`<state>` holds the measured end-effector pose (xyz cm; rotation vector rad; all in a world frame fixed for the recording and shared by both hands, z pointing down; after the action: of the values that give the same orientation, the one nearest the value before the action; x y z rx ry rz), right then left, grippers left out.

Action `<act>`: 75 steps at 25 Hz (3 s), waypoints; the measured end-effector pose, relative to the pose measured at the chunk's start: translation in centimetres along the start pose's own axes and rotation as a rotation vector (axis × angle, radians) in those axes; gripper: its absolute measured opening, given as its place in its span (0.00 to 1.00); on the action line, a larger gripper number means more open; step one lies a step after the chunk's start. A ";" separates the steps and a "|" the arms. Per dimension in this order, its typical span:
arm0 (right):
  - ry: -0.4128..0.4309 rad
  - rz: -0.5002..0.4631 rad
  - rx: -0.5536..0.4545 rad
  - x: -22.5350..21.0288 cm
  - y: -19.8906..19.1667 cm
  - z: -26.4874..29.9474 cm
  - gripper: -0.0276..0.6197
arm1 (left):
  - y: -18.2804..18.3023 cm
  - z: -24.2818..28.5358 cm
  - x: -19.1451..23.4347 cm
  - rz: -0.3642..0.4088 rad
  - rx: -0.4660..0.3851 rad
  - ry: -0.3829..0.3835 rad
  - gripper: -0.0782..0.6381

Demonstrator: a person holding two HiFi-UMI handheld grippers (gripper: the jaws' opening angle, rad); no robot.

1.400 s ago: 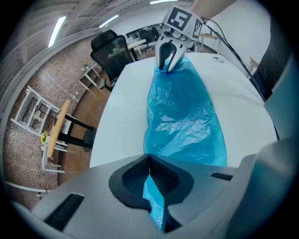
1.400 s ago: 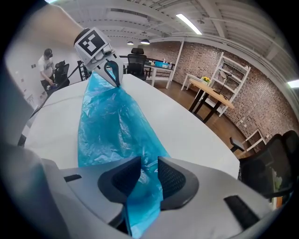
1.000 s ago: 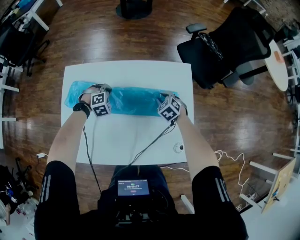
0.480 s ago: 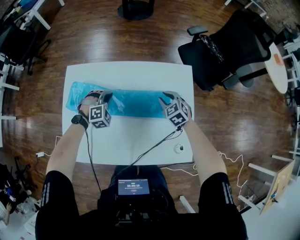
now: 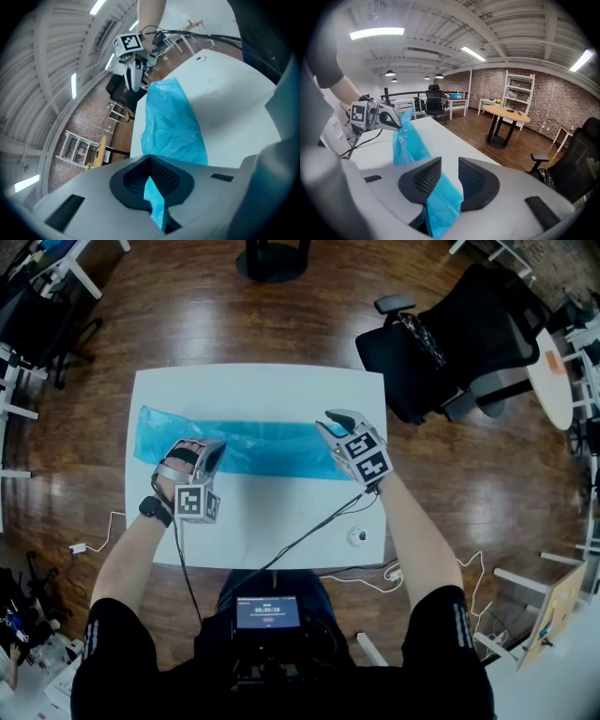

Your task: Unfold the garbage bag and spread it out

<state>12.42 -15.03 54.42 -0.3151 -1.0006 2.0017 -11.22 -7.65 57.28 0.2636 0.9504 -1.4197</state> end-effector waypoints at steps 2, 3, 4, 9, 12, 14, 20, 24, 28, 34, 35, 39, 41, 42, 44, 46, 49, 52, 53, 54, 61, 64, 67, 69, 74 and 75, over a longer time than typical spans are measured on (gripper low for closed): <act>0.039 0.007 0.012 0.0 0.7 0.2 0.26 | 0.2 -1.0 -0.8 0.005 -0.009 0.011 0.12; 0.065 0.008 0.027 0.1 0.8 0.5 0.26 | 0.2 -1.4 -1.4 0.001 -0.010 0.012 0.11; 0.098 0.013 0.045 0.2 0.6 0.9 0.26 | 0.3 -1.9 -1.9 -0.006 -0.011 0.011 0.12; 0.272 0.078 0.147 1.1 0.1 2.3 0.27 | 1.2 -3.8 -3.7 -0.035 -0.026 0.010 0.12; 0.373 0.116 0.253 2.4 -1.1 3.2 0.26 | 1.6 -5.0 -4.7 -0.032 -0.036 0.009 0.12; 0.420 0.111 0.329 3.1 -2.3 3.8 0.26 | 1.8 -5.8 -5.4 -0.043 -0.039 0.006 0.12; 0.487 0.114 0.472 4.8 -5.2 5.2 0.27 | 1.5 -7.5 -7.9 -0.087 -0.034 -0.026 0.12; 0.495 0.127 0.526 5.9 -7.0 6.0 0.26 | 0.8 -8.3 -9.3 -0.118 -0.023 -0.051 0.12; 0.500 0.140 0.560 7.4 -8.5 7.0 0.27 | 0.4 -8.5 -10.3 -0.165 -0.016 -0.075 0.12; 0.465 0.158 0.589 8.8 -10.1 8.5 0.27 | 0.3 -8.8 -10.9 -0.194 -0.016 -0.090 0.12; 0.460 0.166 0.585 9.0 -10.1 8.6 0.27 | 0.2 -8.8 -11.0 -0.193 -0.015 -0.091 0.12; 0.451 0.196 0.573 9.1 -10.2 9.0 0.26 | -0.7 -8.6 -11.9 -0.162 -0.011 -0.094 0.12; 0.441 0.192 0.574 9.0 -10.1 9.1 0.26 | -1.0 -8.4 -12.0 -0.172 -0.008 -0.094 0.12; 0.429 0.184 0.576 8.9 -10.1 9.2 0.26 | -1.0 -8.3 -11.8 -0.186 -0.004 -0.094 0.12; 0.388 0.167 0.581 8.3 -10.3 9.2 0.26 | -1.1 -8.1 -11.8 -0.187 -0.001 -0.090 0.12; 0.351 0.160 0.588 7.6 -10.4 9.2 0.26 | -1.3 -7.8 -11.6 -0.175 0.010 -0.089 0.12; 0.318 0.146 0.586 6.9 -10.4 9.3 0.26 | -1.4 -7.2 -11.3 -0.178 0.014 -0.082 0.12; 0.292 0.137 0.576 6.3 -10.1 9.5 0.26 | -1.4 -6.4 -10.9 -0.184 0.017 -0.080 0.12; 0.283 0.134 0.581 6.0 -10.3 9.6 0.26 | -1.3 -6.2 -10.7 -0.197 0.018 -0.078 0.12; 0.276 0.131 0.583 5.7 -10.4 9.6 0.26 | -1.2 -5.9 -10.5 -0.205 0.020 -0.076 0.12; 0.263 0.124 0.572 4.3 -9.9 10.2 0.26 | -1.6 -4.7 -9.5 -0.250 0.046 -0.061 0.12; 0.261 0.125 0.558 4.2 -9.1 10.6 0.26 | -1.7 -4.4 -9.3 -0.256 0.047 -0.053 0.12; 0.257 0.110 0.581 3.8 -9.7 10.7 0.26 | -1.7 -4.2 -9.3 -0.264 0.046 -0.053 0.12; 0.258 0.111 0.582 3.7 -9.8 10.7 0.26 | -1.7 -4.2 -9.3 -0.267 0.049 -0.058 0.12; 0.260 0.102 0.578 3.6 -9.6 10.9 0.26 | -1.8 -4.6 -9.6 -0.295 0.042 -0.064 0.12; 0.259 0.102 0.576 3.6 -9.7 10.9 0.26 | -1.8 -4.8 -9.8 -0.299 0.042 -0.066 0.12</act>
<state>9.94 -15.00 69.22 -0.2989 -0.2289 2.1722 -13.50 2.23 61.68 0.1066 0.9335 -1.7121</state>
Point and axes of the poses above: the fingertips, and each gripper's own axes: z forward along the fingers, x to its left, y out of its top, the point moved 3 cm from there along -z, backward along the fingers, and after that the axes turned 7 degrees about -z, right-handed, at the moved point
